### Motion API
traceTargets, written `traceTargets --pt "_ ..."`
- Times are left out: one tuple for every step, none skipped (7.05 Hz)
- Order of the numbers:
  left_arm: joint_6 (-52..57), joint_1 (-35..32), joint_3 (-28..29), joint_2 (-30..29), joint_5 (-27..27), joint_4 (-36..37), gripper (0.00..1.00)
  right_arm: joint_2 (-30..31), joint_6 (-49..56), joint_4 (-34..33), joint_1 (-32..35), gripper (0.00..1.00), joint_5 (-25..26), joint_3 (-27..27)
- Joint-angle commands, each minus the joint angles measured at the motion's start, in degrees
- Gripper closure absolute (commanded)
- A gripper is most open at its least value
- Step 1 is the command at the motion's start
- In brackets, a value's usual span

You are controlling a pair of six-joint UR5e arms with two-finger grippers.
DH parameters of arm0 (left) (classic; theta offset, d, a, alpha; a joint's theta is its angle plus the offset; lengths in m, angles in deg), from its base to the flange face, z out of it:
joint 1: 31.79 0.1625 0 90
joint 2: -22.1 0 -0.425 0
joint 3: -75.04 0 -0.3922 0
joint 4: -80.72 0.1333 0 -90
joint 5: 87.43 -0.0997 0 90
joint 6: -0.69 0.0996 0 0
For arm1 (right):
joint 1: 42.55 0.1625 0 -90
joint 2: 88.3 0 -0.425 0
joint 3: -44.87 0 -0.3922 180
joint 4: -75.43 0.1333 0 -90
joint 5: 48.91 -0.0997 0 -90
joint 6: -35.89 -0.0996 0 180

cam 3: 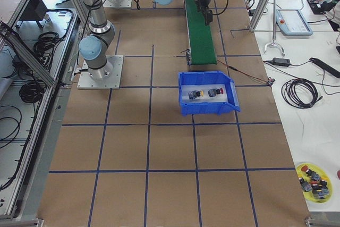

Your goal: Transport two buttons from left to right

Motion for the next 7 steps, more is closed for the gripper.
traceTargets --pt "0.00 -0.04 0.00 0.00 0.00 0.00 0.01 2.22 -17.37 2.04 8.51 0.00 7.36 -3.26" --pt "0.00 0.05 0.00 0.00 0.00 0.00 0.01 2.93 -26.77 2.04 12.12 0.00 13.93 -4.06" --pt "0.09 0.05 -0.09 0.00 0.00 0.00 0.01 3.02 -34.52 1.87 13.90 0.00 17.91 -4.15" --pt "0.09 0.05 0.00 0.00 0.00 0.00 0.01 3.02 -37.13 1.43 13.92 0.00 18.04 -4.07" --pt "0.09 0.05 0.00 0.00 0.00 0.00 0.01 2.67 -36.98 1.34 14.00 0.00 17.61 -4.15" --pt "0.09 0.05 -0.09 0.00 0.00 0.00 0.01 2.67 -36.54 1.34 14.00 0.00 17.43 -4.24" --pt "0.09 0.05 -0.09 0.00 0.00 0.00 0.01 2.67 -36.88 1.16 14.00 0.00 16.90 -4.24"
